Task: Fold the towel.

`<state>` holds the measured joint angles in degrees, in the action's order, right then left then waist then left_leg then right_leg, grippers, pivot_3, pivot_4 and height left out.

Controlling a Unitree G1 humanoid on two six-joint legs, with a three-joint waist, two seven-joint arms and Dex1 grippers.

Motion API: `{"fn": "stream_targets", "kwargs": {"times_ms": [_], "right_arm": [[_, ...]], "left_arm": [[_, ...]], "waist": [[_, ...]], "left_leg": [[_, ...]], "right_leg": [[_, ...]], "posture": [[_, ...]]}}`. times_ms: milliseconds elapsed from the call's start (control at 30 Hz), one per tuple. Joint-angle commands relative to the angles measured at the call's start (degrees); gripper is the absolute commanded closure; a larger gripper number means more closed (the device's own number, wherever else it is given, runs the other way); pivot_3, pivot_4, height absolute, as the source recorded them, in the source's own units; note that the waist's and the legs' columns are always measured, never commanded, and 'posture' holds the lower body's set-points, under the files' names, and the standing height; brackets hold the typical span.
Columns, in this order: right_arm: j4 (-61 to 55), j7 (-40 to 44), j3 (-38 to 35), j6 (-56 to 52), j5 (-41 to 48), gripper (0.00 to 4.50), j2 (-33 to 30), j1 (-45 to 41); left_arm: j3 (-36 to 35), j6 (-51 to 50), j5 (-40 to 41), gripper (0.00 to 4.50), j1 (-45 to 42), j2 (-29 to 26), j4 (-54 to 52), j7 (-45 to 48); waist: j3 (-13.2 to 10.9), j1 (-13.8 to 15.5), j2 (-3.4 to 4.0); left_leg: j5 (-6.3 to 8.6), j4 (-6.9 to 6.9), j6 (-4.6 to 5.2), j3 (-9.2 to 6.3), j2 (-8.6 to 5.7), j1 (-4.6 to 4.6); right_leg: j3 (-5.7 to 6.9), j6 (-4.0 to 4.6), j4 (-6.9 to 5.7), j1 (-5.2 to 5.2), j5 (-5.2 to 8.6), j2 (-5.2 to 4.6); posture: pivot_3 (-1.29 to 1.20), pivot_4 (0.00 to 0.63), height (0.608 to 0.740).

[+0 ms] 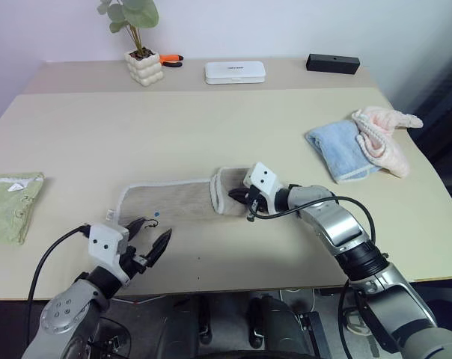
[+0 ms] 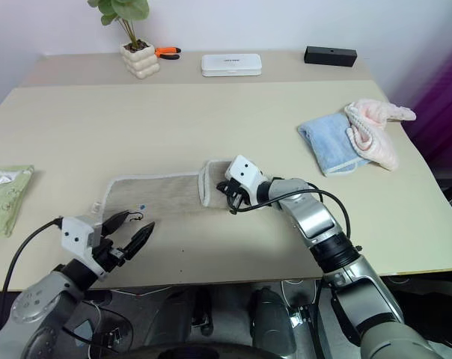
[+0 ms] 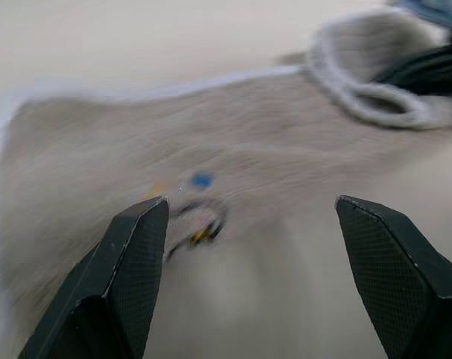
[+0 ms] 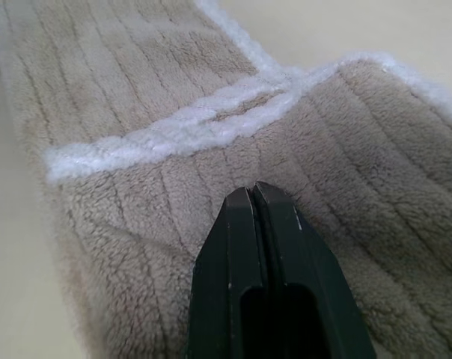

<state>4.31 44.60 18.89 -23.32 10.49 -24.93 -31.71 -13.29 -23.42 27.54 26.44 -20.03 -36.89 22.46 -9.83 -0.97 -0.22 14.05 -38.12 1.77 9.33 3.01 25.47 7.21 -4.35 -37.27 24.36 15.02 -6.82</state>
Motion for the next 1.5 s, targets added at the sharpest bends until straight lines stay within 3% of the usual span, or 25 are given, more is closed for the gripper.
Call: {"fn": "stream_targets", "kwargs": {"times_ms": [33,267,400,567,700,833,1067,1500], "right_arm": [[-4.41,2.94,-4.50,2.53,1.67,3.64,-1.75,-3.50],[-13.83,12.39,-2.86,1.80,3.86,0.04,-4.96,-4.45],[-16.86,14.40,-1.25,1.02,4.50,0.04,-4.72,-2.27],[-18.33,14.37,-0.70,0.21,4.27,0.04,-4.40,-1.32],[-18.46,13.96,-0.91,-0.09,3.96,0.04,-4.56,-1.29],[-18.48,14.29,-1.00,-0.09,3.87,0.04,-5.10,-1.14],[-17.94,14.79,-0.46,0.41,3.73,0.04,-4.86,-1.26],[-17.99,13.99,-0.03,0.81,2.97,0.04,-3.68,-1.10]], "left_arm": [[-2.56,-4.29,8.05,0.01,2.80,3.77,-4.66,-4.06],[-6.49,-13.05,27.01,0.00,4.37,12.28,-3.25,-20.12],[-8.62,-14.40,39.37,0.00,0.29,15.54,0.47,-31.42],[-7.49,-12.15,47.14,0.00,0.12,15.49,-1.28,-35.56],[-7.29,-9.95,45.31,0.00,6.18,12.75,-6.20,-28.26],[-10.71,-6.91,49.09,0.00,11.91,11.46,-8.79,-23.54],[-11.36,-4.51,49.64,0.00,15.36,10.03,-6.76,-26.95],[-7.82,-5.40,48.79,0.00,-0.81,6.39,1.35,-39.83]], "waist": [[-0.01,-0.44,0.00],[0.08,-2.61,-0.19],[0.12,-2.69,-0.14],[0.15,-2.70,-0.09],[0.14,-2.95,-0.13],[0.16,-3.17,-0.26],[0.15,-2.92,-0.28],[0.31,-1.88,-0.09]], "left_leg": [[0.03,-0.01,0.06,0.04,-0.01,0.00],[0.33,-0.12,0.54,0.56,-0.18,-0.02],[0.41,-0.13,0.68,0.73,-0.21,-0.16],[0.55,-0.12,0.56,0.73,-0.21,-0.44],[0.60,-0.11,0.59,0.74,-0.22,-0.44],[0.71,-0.11,0.61,0.82,-0.19,-0.34],[0.86,-0.08,0.89,1.43,-0.20,-0.07],[0.87,-0.17,0.59,1.44,-0.23,-0.37]], "right_leg": [[-0.04,0.00,0.04,0.00,0.00,-0.02],[-0.35,-0.49,0.55,-0.11,-0.27,-0.29],[-0.48,-0.81,0.85,-0.33,-0.48,-0.33],[-0.48,-0.56,1.08,-0.68,-0.47,-0.33],[-0.49,-0.48,1.15,-0.68,-0.44,-0.40],[-0.51,-0.48,1.20,-0.55,-0.43,-0.38],[-0.55,-0.67,1.25,-0.02,-0.52,-0.50],[-0.52,-0.24,1.11,-0.03,-0.58,-0.77]], "posture": [[0.00,0.150,0.731],[0.00,0.150,0.731],[0.00,0.150,0.731],[0.00,0.150,0.731],[0.00,0.150,0.731],[0.00,0.150,0.731],[0.00,0.150,0.731],[0.00,0.150,0.731]]}}
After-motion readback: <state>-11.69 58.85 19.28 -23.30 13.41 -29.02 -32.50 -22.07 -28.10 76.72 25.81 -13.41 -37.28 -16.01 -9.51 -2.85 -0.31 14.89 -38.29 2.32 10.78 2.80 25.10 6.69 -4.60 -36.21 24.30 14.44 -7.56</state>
